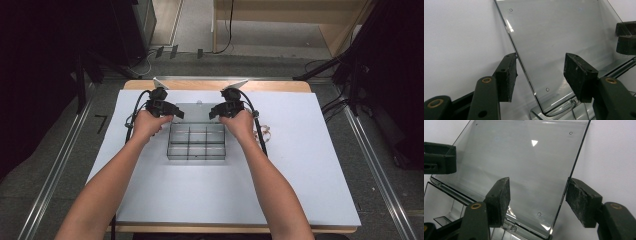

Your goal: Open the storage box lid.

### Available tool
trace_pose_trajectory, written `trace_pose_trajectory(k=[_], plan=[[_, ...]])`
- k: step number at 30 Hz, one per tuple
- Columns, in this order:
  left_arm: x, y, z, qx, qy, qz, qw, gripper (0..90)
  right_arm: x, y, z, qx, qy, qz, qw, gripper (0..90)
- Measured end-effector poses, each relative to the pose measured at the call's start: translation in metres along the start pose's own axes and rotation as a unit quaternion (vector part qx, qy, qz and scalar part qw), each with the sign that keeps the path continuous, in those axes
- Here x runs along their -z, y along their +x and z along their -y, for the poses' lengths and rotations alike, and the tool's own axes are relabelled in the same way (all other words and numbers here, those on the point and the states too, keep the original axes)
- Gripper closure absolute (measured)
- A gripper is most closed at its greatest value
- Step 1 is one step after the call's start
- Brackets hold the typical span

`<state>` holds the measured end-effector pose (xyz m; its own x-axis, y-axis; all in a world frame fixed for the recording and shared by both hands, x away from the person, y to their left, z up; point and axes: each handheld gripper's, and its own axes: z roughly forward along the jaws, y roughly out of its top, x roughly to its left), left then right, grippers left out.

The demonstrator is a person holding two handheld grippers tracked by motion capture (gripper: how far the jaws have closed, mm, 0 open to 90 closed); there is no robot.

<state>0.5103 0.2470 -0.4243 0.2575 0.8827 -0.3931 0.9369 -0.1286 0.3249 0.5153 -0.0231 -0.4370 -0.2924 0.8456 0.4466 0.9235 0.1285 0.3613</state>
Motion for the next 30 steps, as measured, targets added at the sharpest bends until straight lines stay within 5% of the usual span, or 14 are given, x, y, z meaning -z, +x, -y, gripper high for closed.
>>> trace_pose_trajectory(k=[14,30], plan=[[0.013,0.000,0.001,-0.008,-0.007,0.005,0.9999,44.0,0.008,0.000,0.001,0.022,-0.011,0.007,0.9997,40.2],[0.030,-0.004,0.013,-0.024,-0.022,0.019,0.9993,43.2,0.031,0.002,0.009,0.081,-0.017,0.029,0.9962,41.7]])
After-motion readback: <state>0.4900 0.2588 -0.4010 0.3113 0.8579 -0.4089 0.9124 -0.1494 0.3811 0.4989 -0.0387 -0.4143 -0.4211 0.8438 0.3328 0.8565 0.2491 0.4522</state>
